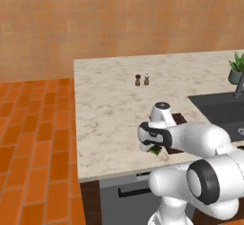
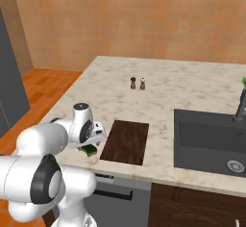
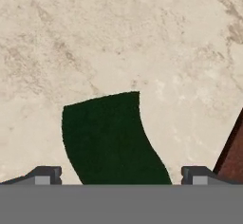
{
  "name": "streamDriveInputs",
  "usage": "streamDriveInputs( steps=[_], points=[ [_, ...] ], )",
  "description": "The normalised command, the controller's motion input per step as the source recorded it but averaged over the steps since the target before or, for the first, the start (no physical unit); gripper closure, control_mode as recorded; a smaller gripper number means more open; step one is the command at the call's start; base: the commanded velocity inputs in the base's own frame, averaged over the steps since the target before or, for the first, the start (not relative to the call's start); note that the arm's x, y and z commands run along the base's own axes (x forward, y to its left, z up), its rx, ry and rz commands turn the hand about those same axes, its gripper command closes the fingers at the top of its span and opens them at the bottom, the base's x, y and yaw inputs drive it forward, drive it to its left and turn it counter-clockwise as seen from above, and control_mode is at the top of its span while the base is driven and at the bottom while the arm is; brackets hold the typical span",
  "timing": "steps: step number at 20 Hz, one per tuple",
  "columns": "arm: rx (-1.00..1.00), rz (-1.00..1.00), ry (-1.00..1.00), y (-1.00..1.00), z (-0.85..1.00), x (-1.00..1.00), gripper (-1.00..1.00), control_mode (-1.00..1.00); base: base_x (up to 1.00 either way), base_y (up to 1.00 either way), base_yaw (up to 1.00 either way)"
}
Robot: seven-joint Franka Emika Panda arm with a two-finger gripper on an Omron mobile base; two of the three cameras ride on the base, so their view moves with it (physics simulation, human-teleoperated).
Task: Pick up the sponge from the counter and clean the cutting board by briefly scrubbing or pressing down on the cutting board. Once finished, release the sponge.
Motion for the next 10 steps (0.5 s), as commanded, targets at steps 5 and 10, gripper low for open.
streamDriveInputs(
  steps=[5, 10],
  points=[
    [0.0, 0.0, -0.05, 0.0, -0.4, 0.0, -1.0, -1.0, 0.0, 0.0, 0.0],
    [-0.02, 0.0, -0.08, 0.0, -0.46, 0.01, 1.0, -1.0, 0.0, 0.0, 0.0]
  ],
)
